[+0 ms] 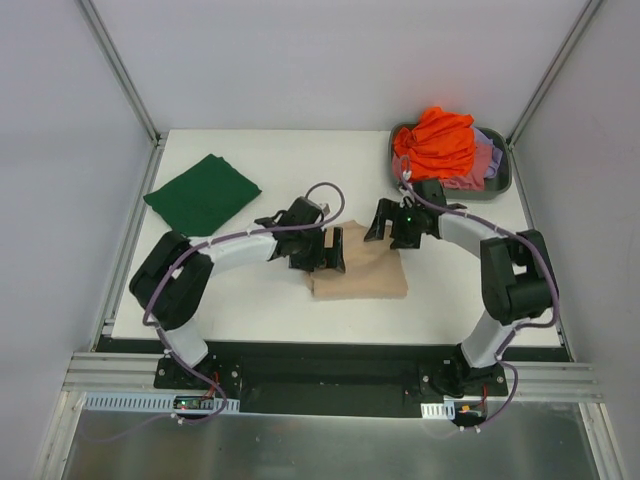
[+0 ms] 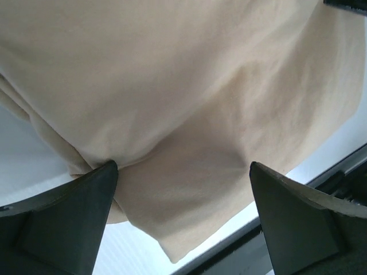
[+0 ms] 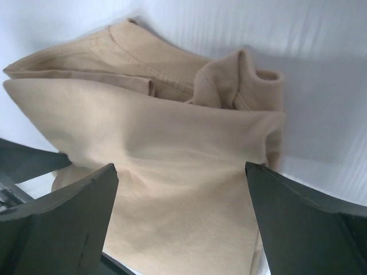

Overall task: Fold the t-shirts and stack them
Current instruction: Put the neatly folded tshirt into the corner of the board with the left arm

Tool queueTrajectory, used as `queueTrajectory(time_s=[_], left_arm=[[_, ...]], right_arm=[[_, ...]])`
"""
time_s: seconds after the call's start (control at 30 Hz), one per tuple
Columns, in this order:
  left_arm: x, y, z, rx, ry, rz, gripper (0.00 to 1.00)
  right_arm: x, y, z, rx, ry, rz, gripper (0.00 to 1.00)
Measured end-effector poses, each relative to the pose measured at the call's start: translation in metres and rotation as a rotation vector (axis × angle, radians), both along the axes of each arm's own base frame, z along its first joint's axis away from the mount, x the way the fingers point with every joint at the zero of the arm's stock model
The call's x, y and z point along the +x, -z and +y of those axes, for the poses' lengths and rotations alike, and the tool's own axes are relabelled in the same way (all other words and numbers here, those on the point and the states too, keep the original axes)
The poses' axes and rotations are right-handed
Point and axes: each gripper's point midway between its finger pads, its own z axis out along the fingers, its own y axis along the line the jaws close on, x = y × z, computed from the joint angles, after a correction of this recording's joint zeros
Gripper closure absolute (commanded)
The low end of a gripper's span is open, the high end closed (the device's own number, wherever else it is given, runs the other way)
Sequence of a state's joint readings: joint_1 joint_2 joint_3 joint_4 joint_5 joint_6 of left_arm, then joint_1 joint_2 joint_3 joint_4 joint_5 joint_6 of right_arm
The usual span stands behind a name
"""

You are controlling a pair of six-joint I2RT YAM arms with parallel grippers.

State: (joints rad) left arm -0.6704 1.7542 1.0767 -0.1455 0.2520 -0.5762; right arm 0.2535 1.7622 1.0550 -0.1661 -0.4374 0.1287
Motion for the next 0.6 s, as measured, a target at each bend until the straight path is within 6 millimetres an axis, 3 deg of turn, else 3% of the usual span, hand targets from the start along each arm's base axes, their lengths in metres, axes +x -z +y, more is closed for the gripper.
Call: queueTrajectory(time_s=[0.1, 0.17, 0.27, 0.4, 0.5, 0.6], left_arm=[[-0.037, -0.004, 0.011, 0.029, 0.014, 0.014, 0.01], [-0.051, -0.013, 0.024, 0.045, -0.006, 0.01, 0.01], [-0.054, -0.036, 0.036, 0.034, -0.053, -0.043, 0.01], [-0.05, -0.064, 0.048, 0.015, -0.128, -0.127, 0.01], [-0.048, -0.065, 0.059, 0.042, -0.189, -0.14, 0.01], [-0.049, -0.05, 0.065, 0.083, -0.226, -0.088, 0.01]], right_arm=[[-0.03, -0.003, 0.002, -0.058, -0.026, -0.006, 0.04], [-0.047, -0.012, 0.001, -0.108, -0.039, -0.024, 0.04], [-0.057, -0.043, 0.001, -0.142, -0.046, -0.113, 0.04], [-0.068, -0.107, -0.005, -0.123, -0.011, -0.307, 0.04], [-0.08, -0.142, -0.025, -0.112, 0.063, -0.45, 0.04], [-0.095, -0.149, -0.048, -0.123, 0.158, -0.533, 0.04]])
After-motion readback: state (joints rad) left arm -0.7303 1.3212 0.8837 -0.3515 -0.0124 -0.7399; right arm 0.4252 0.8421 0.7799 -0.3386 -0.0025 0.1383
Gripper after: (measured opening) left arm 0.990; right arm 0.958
